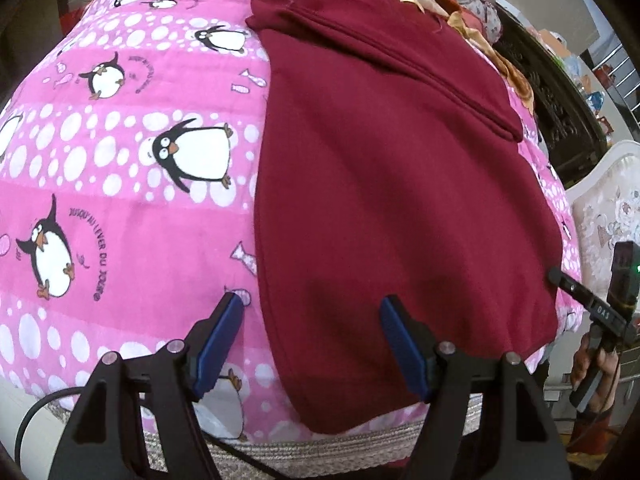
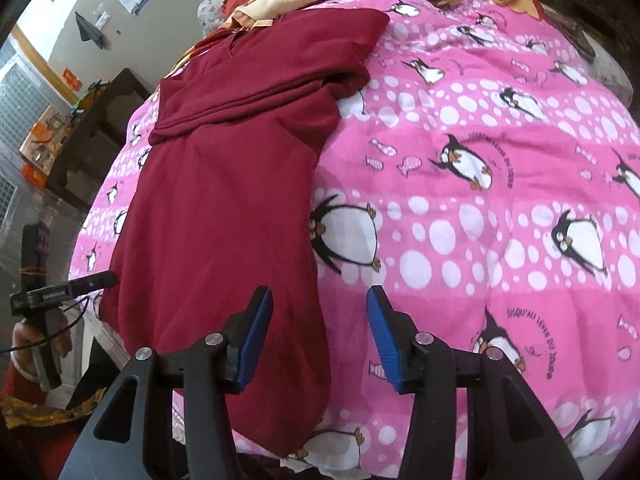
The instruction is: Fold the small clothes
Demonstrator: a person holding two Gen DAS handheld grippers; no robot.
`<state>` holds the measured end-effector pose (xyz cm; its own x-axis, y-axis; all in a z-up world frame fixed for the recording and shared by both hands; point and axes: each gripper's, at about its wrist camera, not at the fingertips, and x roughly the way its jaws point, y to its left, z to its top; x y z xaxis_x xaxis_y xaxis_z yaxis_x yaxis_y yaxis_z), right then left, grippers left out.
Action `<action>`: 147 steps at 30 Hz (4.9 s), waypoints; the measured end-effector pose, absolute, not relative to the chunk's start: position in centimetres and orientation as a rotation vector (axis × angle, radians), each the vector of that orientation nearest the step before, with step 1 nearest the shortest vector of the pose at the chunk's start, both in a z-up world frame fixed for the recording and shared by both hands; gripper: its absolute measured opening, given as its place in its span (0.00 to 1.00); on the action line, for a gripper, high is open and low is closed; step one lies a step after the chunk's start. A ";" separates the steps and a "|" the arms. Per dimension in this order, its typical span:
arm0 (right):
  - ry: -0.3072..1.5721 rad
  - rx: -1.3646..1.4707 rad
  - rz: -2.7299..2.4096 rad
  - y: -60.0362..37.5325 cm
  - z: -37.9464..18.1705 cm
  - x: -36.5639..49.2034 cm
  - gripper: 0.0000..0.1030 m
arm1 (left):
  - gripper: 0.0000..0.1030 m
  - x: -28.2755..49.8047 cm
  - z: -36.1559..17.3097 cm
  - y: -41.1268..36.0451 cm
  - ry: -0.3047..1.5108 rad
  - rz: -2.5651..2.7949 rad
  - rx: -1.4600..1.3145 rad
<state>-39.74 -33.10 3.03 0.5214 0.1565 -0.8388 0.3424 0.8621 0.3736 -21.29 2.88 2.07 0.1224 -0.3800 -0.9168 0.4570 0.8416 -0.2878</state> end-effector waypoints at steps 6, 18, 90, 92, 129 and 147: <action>1.012 0.632 -0.113 -33.6 2.1 -40.2 0.58 | 0.32 -20.9 2.0 2.0 1.279 -0.634 0.069; 0.948 0.577 0.082 -29.9 5.9 -41.2 0.18 | 0.11 -20.8 7.5 6.6 1.209 -0.705 0.020; 1.050 0.639 0.232 -27.5 2.9 -39.7 0.38 | 0.71 -21.7 1.8 3.4 1.290 -0.624 0.171; 1.039 0.707 0.234 -28.0 2.2 -40.0 0.39 | 0.75 -21.8 1.7 3.3 1.291 -0.631 0.172; 0.628 0.643 0.048 -38.2 11.4 -26.5 0.21 | 0.14 -5.7 12.9 -4.6 0.966 -0.724 -0.088; 0.697 0.726 -0.109 -46.0 6.6 -16.9 0.20 | 0.13 4.9 8.8 -11.2 1.039 -0.623 -0.092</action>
<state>-16.89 -46.02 6.63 0.7720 0.1410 -0.6198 0.3230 0.7528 0.5735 4.86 -11.18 8.76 0.3517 -0.5231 -0.7764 0.4385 0.8248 -0.3570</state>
